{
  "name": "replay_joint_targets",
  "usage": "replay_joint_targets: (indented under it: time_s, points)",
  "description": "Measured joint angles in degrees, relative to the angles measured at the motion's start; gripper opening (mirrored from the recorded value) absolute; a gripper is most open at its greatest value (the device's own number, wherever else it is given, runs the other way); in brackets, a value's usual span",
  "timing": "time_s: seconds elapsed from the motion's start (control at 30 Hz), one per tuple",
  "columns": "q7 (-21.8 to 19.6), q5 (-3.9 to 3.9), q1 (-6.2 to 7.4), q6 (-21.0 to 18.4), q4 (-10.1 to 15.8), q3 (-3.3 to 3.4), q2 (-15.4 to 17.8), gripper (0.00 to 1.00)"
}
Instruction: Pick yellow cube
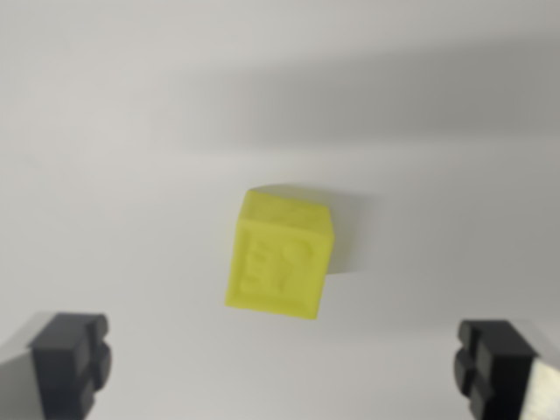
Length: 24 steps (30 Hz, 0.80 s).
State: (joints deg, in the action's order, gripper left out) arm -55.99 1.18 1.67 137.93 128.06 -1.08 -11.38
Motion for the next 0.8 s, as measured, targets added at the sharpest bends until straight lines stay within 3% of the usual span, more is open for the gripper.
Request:
replay_joint_targets:
  time_s: [0.8]
  points:
    - [-5.53, -0.67, 1.04, 10.62, 5.69, 0.01, -4.18, 1.0]
